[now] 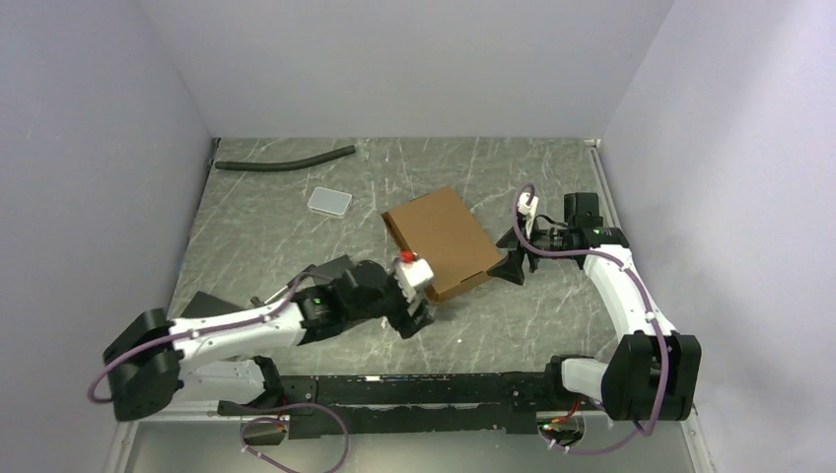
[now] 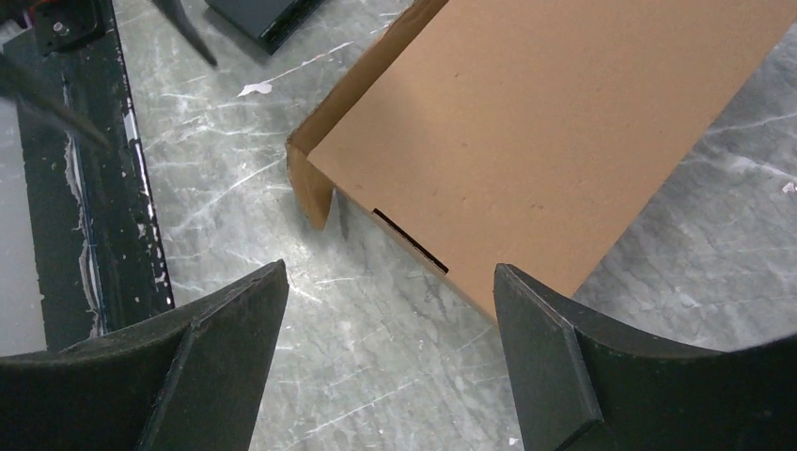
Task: Fold the paper box
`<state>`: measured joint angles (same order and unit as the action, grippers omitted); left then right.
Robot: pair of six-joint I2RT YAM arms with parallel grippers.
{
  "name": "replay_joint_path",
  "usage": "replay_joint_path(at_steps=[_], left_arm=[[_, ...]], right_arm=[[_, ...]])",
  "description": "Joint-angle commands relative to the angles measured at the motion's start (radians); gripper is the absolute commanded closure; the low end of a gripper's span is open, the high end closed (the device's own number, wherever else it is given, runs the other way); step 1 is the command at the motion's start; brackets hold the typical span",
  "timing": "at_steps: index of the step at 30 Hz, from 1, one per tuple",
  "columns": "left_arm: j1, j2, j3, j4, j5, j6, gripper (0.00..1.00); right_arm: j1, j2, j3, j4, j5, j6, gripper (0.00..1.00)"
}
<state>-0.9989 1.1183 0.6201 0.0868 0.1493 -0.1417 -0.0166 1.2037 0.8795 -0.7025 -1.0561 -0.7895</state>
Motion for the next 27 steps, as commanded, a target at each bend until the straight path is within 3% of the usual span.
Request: replay_joint_path(at_steps=[1,11,19,27], left_arm=[[-0.115,0.133,0.082,0.057,-0.146,0.308,0.23],[-0.124,0.340,0.162,0.125,-0.166,0.522,0.27],[-0.124,0.446,0.239,0.049,-0.159,0.536,0.47],[-0.124,0.427,0.201,0.046,-0.160,0.516,0.49]], right_arm=[[-0.002,0.009,0.007,0.006,-0.033,-0.036,0.16],[-0.002,0.042,0.018,-0.015,-0.034,-0.045,0.16],[0.000,0.061,0.030,-0.041,-0.042,-0.056,0.16],[0.000,0.061,0.030,-0.040,-0.044,-0.053,0.16]])
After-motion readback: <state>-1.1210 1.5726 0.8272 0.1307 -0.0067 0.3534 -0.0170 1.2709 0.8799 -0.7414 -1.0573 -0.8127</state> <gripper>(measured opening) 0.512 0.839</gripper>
